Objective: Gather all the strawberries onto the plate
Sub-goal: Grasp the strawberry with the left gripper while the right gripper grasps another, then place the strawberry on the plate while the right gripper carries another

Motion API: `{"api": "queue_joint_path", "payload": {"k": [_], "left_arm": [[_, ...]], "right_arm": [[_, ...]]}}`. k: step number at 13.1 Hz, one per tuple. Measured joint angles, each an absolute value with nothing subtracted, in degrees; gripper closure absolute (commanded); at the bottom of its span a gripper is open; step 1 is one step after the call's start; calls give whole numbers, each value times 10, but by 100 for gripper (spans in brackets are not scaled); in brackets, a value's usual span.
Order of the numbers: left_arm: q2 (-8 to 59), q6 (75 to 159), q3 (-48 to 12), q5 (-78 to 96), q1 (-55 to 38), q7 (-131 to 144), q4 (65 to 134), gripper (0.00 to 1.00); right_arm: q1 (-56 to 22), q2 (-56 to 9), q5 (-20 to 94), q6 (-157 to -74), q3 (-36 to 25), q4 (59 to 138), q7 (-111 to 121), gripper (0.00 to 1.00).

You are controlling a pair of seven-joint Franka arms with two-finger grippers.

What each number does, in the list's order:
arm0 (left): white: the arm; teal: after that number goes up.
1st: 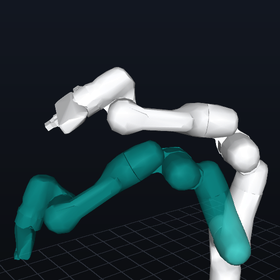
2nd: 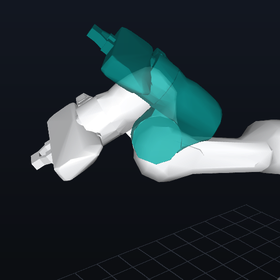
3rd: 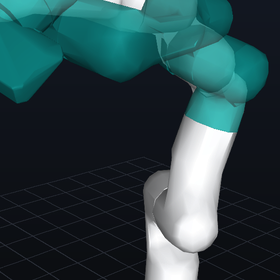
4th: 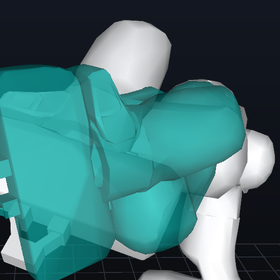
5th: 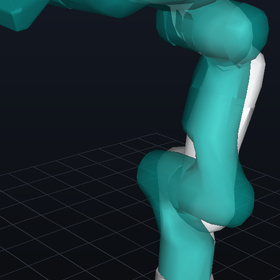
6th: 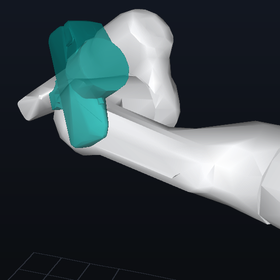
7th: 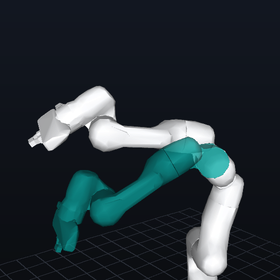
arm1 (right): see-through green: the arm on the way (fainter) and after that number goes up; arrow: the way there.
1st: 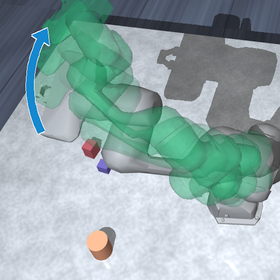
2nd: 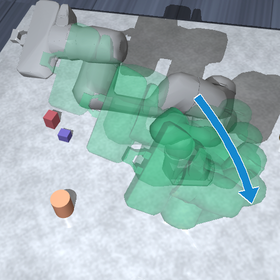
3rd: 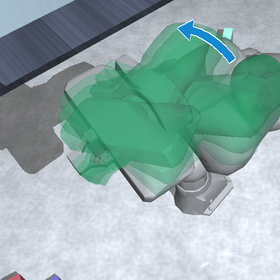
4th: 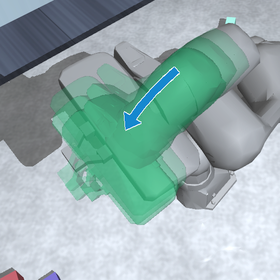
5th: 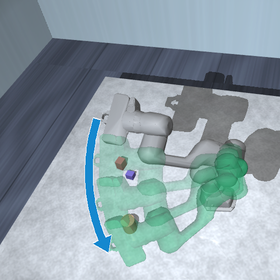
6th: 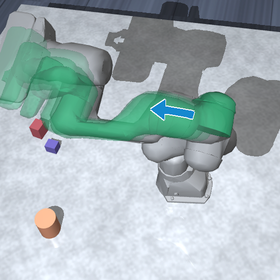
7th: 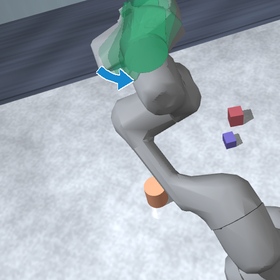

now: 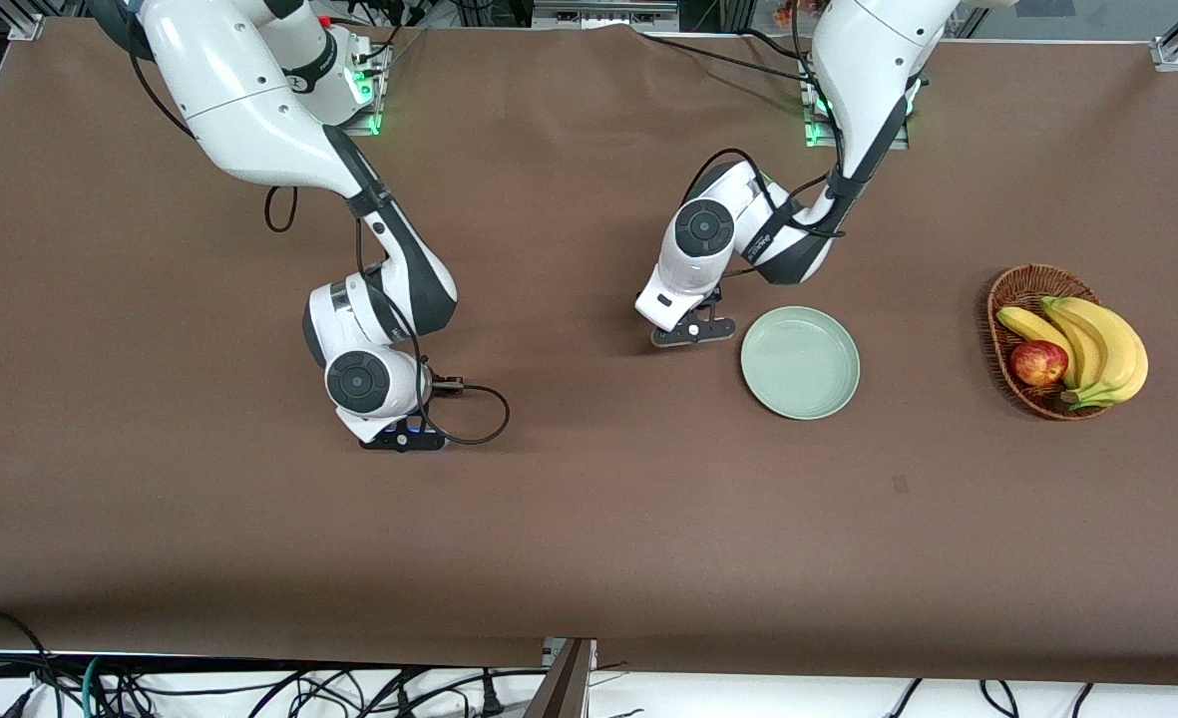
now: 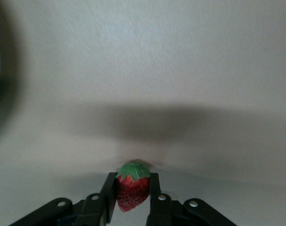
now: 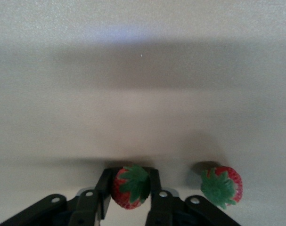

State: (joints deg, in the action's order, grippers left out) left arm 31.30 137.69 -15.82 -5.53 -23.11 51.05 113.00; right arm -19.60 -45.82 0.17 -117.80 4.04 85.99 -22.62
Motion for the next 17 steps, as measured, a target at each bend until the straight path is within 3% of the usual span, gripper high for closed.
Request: {"api": "queue_joint_path", "payload": {"k": [6,10,11,12,13,14,17], "left_arm": [[258,1102,-149,-58,-165,360,1017,94],[263,1093,-140,-87,-96,161,1009,94],[266,1101,-139,-114,-82,132,1009,88],[269,1111,-138,-130,-69,103,1009,66],[271,1123,-138,-136,-60,77,1009,21],[273,1132,-137,-136,-52,57,1009,0],[276,1137,-138,-136,-43,39,1009,0]], "right_arm": [[-196,-446,44,-1177,75,858,-307,70],[-234,-443,61,-1227,147,825,-483,70],[-257,-451,78,-1262,149,814,-519,70],[-284,-465,99,-1310,150,800,-552,70],[-309,-484,115,-1359,150,784,-582,70],[-333,-504,124,-1405,150,766,-613,69],[-370,-551,128,-1470,149,724,-667,68]]}}
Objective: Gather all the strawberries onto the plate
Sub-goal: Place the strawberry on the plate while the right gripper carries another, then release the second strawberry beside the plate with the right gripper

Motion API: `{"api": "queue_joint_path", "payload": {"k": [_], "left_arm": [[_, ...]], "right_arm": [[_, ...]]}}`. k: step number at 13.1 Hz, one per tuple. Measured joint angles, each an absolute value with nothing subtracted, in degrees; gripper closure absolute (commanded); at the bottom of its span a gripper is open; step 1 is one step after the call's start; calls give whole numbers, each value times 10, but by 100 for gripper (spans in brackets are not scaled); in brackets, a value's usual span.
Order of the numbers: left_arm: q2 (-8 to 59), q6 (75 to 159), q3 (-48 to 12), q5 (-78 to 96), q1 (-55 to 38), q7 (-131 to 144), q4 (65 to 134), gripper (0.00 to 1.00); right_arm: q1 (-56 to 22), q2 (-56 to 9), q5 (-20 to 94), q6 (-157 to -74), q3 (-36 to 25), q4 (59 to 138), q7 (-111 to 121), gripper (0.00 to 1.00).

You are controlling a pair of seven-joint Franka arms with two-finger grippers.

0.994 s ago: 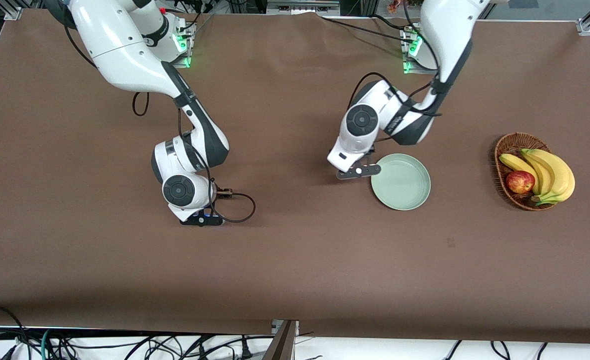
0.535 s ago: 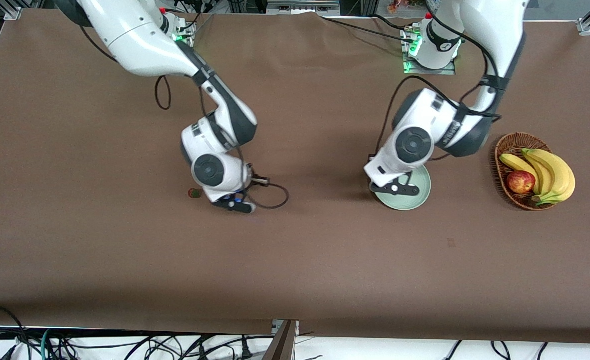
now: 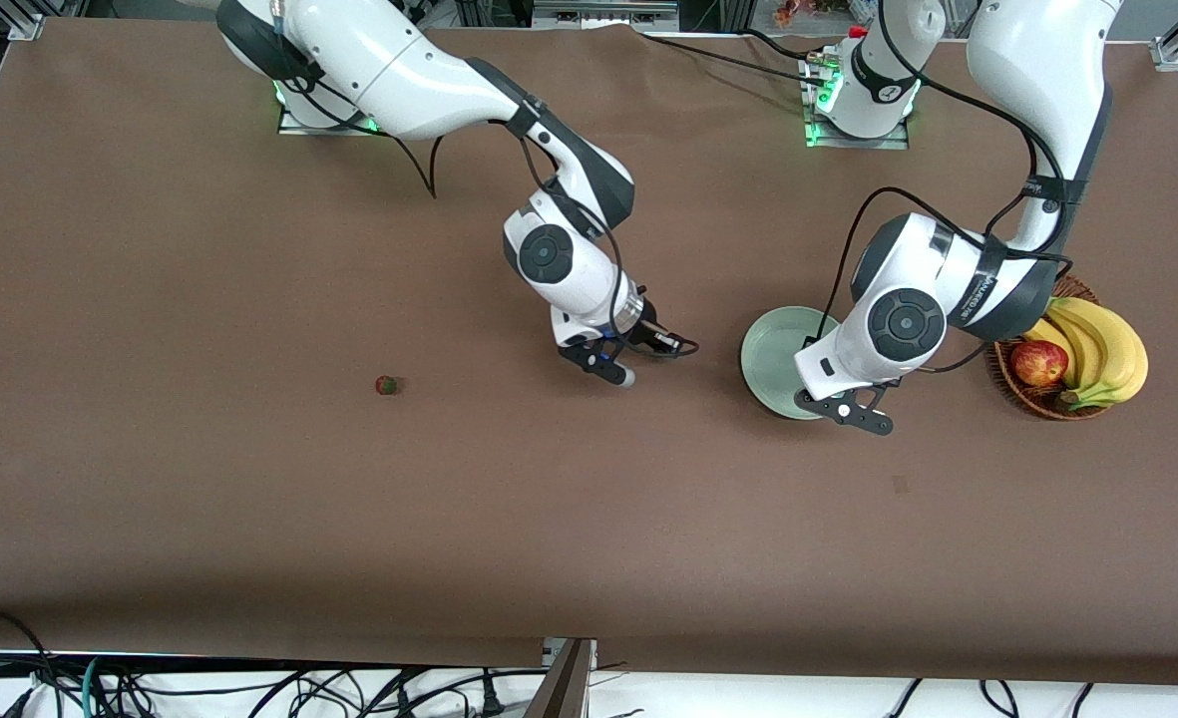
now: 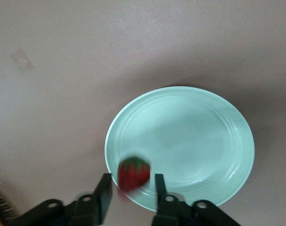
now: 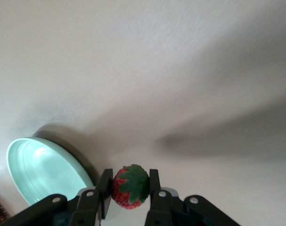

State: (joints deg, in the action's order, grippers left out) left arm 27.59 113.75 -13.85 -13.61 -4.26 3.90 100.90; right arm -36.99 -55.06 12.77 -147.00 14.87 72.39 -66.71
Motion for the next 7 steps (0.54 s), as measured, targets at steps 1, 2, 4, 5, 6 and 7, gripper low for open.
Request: {"api": "queue_joint_path", "payload": {"k": [1,2,4,5,6,7], "left_arm": [[276,1137,-143,-136,-44,45,1009,0],[276,1136,-145,-136,-45,55,1009,0],[276,1132,-147,-136,-47,63,1009,0],[274,1122,-147,-130,-46,66,1008,0],[268,1108,-147,-112,-46,68,1006,0],[262,1099,-147,-93,-46,69,1005,0]], "right_arm": [[-369,-555,128,-1470,147,720,-668,67],[-368,-558,127,-1469,146,720,-668,64],[-375,-571,117,-1469,146,721,-668,22],[-379,-576,109,-1469,146,721,-668,15],[-382,-580,100,-1469,143,722,-669,10],[-384,-581,93,-1467,136,723,-669,2]]}}
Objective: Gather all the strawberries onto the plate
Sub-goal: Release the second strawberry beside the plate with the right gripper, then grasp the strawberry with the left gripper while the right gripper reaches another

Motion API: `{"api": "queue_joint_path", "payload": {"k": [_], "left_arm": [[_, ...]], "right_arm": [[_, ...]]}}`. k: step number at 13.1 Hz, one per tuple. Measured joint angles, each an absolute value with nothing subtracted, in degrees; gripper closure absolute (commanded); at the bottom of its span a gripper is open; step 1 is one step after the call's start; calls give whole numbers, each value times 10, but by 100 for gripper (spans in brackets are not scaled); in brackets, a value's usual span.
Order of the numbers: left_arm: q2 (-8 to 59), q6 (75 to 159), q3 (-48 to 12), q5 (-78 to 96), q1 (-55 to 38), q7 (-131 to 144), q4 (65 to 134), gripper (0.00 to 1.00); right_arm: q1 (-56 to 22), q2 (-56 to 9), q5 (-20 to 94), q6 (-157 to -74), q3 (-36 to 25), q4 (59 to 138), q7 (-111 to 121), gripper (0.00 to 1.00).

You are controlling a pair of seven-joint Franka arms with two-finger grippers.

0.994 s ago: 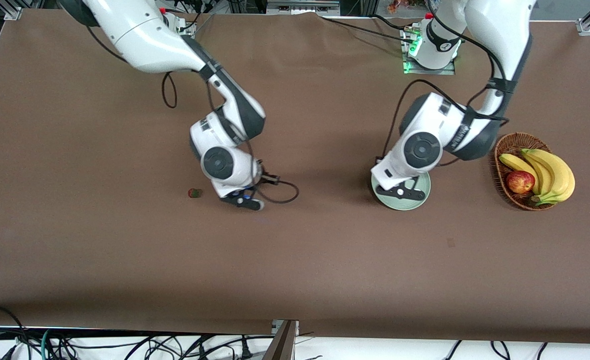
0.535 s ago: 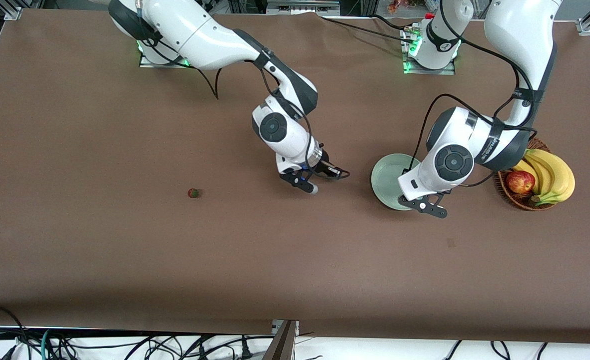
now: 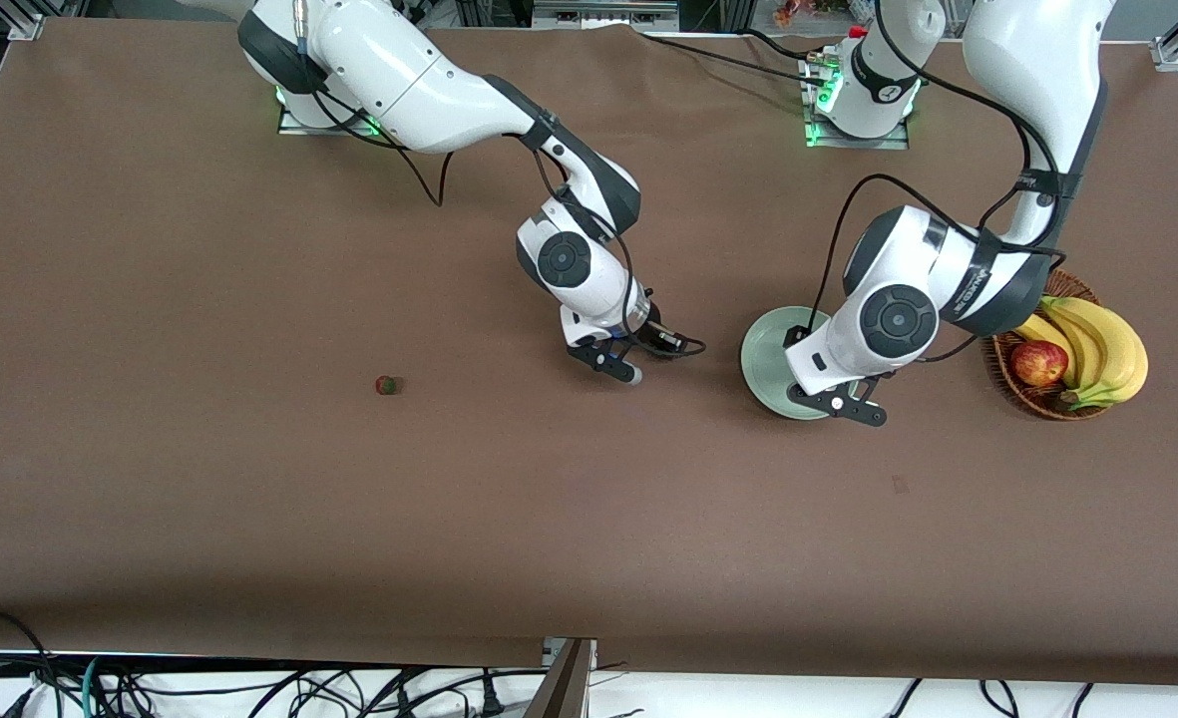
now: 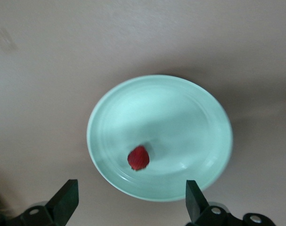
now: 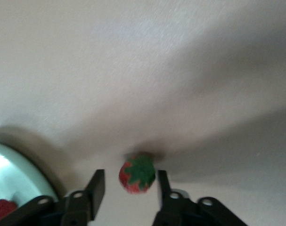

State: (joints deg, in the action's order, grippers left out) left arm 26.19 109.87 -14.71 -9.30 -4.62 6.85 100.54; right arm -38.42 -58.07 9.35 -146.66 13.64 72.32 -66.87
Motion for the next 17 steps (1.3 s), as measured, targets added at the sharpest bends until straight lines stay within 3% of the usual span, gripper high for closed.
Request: {"api": "queue_joint_path", "payload": {"k": [3,7,9,13,17], "left_arm": [[248,1080,-147,-63,-44,75,1005,0],[248,1085,-148,12,-46,130,1006,0],[253,1123,-155,16,-60,196,1007,0],[302,1285,-160,19,-138,400,1026,0],[347,1389,-159,19,-192,542,1031,0]], "right_arm": [[-383,-564,85,-1396,110,721,-668,1],[-371,-472,81,-1186,36,719,-564,1],[-362,-441,81,-1119,-8,728,-477,1],[-358,-416,81,-1107,-100,796,-288,1],[-356,-400,81,-1163,-137,874,-188,1]]}}
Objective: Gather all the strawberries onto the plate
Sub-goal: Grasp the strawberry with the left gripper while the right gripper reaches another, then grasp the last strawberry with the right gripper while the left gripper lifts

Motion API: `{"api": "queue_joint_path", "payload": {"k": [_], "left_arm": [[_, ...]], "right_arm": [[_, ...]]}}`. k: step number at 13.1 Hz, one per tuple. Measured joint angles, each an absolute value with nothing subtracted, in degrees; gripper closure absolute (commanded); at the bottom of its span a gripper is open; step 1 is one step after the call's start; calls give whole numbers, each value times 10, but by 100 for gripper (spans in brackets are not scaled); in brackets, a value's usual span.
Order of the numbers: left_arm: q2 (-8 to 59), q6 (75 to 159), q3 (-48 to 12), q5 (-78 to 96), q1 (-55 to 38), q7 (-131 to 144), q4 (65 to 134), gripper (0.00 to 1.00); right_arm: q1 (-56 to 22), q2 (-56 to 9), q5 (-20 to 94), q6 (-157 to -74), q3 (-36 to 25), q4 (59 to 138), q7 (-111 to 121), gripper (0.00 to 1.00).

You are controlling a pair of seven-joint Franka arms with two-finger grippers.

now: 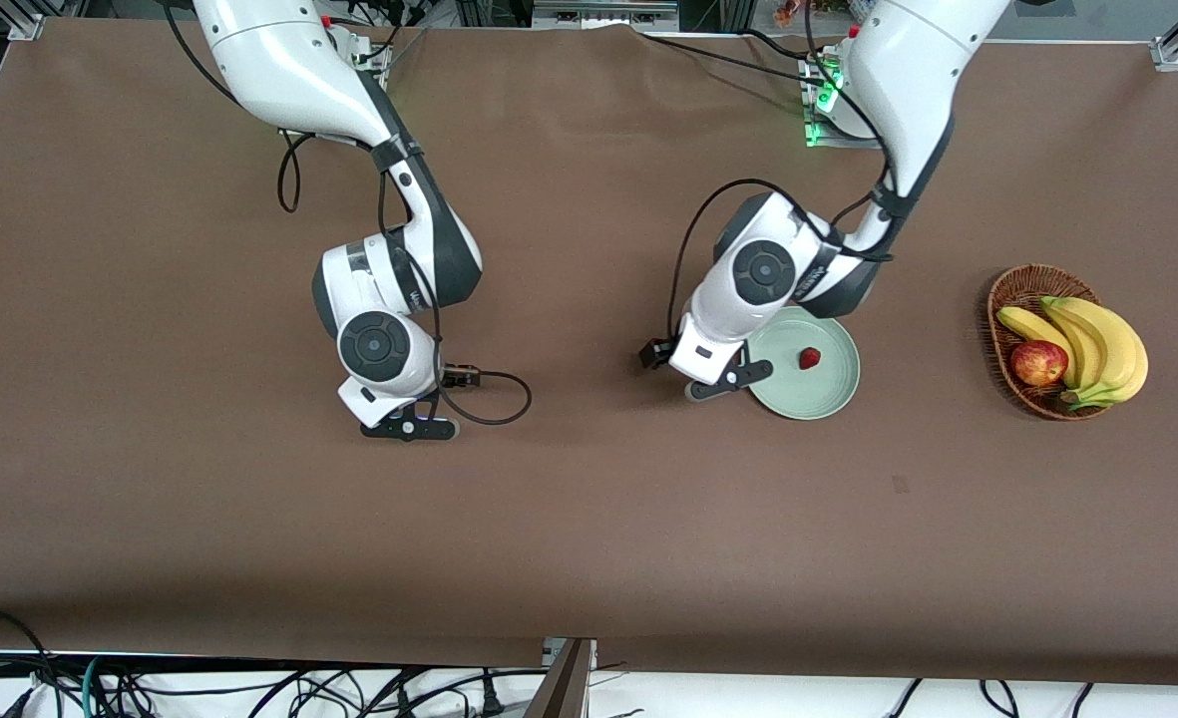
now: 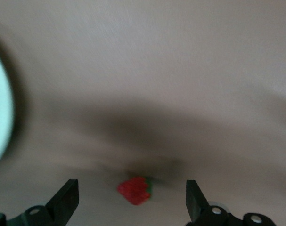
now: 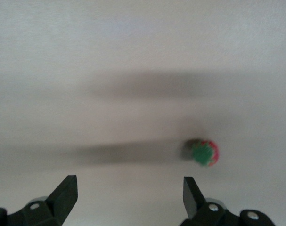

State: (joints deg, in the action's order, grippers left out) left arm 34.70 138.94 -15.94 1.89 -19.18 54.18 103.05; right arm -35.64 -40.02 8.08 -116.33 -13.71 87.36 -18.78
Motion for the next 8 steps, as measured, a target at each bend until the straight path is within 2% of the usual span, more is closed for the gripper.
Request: {"api": "queue_joint_path", "payload": {"k": [4,5,6,7,8], "left_arm": [[381,1427,-157,-12,-209,559,1035,0],[392,1437,-157,-19,-212,559,1037,17],[401,1443,-157,-22,-215,559,1038,50],[405,1446,-157,-24,-216,559,1039,69],[403,1446,-156,-24,-216,559,1038,77]], "right_arm": [[-357,-372,81,-1226,-172,956,-95,1],[-357,-366,81,-1241,-179,972,-78,1],[-356,-361,81,-1262,-182,992,-69,1],[-356,-358,81,-1284,-182,1010,-65,2],[-357,-356,81,-1308,-182,1031,-64,6]]}}
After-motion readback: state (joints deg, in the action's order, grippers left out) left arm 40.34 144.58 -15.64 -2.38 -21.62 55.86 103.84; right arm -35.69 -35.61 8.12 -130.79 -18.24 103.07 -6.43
